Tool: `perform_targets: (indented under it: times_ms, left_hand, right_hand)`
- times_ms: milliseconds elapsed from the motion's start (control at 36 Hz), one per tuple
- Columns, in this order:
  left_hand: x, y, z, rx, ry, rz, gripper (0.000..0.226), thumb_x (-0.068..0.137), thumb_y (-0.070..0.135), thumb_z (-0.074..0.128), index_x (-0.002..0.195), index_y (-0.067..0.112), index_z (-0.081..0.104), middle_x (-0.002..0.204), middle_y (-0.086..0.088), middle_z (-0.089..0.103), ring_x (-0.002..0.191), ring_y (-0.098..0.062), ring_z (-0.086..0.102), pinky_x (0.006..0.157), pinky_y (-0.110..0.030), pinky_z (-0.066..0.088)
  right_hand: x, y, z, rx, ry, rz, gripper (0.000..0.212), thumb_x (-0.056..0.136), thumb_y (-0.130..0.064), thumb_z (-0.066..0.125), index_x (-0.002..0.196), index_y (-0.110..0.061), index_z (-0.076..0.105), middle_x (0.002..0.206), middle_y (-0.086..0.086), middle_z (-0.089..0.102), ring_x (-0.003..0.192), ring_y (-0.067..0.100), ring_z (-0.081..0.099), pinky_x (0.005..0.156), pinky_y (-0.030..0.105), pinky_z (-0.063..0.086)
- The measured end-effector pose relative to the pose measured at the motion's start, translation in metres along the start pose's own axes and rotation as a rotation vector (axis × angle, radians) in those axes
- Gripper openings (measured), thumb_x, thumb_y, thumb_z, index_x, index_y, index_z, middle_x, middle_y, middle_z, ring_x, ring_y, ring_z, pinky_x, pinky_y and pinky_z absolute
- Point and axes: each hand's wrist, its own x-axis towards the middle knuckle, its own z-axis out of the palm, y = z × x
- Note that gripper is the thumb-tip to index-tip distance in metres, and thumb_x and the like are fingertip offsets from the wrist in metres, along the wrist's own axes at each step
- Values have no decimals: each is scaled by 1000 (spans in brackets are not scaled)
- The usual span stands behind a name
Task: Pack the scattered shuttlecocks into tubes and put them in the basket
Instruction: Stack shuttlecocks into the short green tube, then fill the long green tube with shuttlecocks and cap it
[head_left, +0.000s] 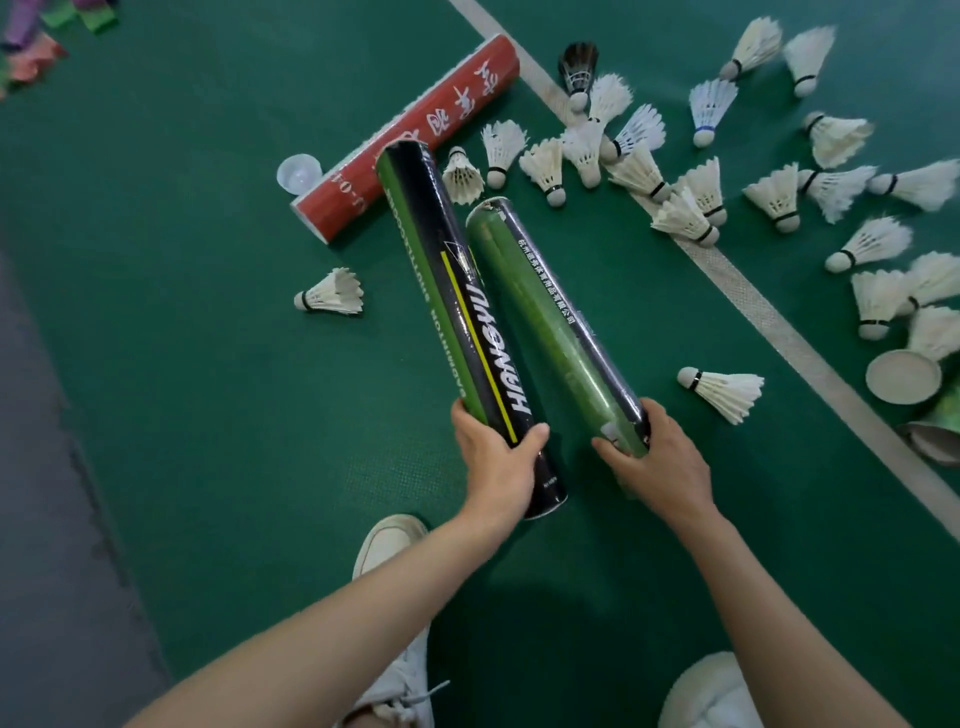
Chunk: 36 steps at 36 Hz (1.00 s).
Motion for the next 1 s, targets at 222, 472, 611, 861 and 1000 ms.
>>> perform_targets:
  times_ms: [222, 472, 611, 861, 1000]
  left_hand:
    - [-33, -28, 39, 33, -90, -112, 96, 84, 28, 68, 147, 15, -4, 149, -8, 19, 138, -23, 24, 116, -42, 20]
    - [-55, -28, 75, 182, -184, -114, 90, 90, 23, 61, 148, 13, -7, 149, -11, 11, 138, -20, 16, 109, -24, 15]
    - [-61, -27, 74, 270, -221, -145, 80, 91, 12, 57, 147, 17, 1, 148, -8, 12, 135, -24, 24, 104, -29, 25]
    - [-31, 36, 91, 689, -263, 462, 44, 85, 9, 59, 127, 16, 48, 137, -6, 31, 132, -21, 25, 114, -32, 18]
    - [-9, 81, 119, 832, -517, 433, 43, 87, 7, 55, 129, 18, 50, 135, -6, 40, 118, -19, 43, 92, -20, 33]
  right_hand:
    - [-18, 48, -15, 155, -21, 35, 78, 68, -61, 70, 136, -36, 42, 122, -12, 60, 107, 10, 57, 92, 38, 50]
    - [-30, 60, -14, 287, -54, 14, 75, 76, -61, 67, 140, -31, 42, 129, -6, 55, 117, 11, 51, 101, 36, 44]
    - [-29, 67, -24, 228, -46, 12, 75, 74, -65, 65, 138, -34, 40, 123, -6, 55, 113, 13, 51, 97, 36, 45]
    - [-28, 70, -52, 199, 260, -60, 40, 89, -44, 60, 119, -18, 59, 118, -4, 57, 107, 12, 53, 86, 27, 43]
    - [-5, 81, -87, 318, 438, -31, 25, 91, -18, 61, 114, -9, 63, 109, 4, 62, 103, 17, 55, 88, 19, 39]
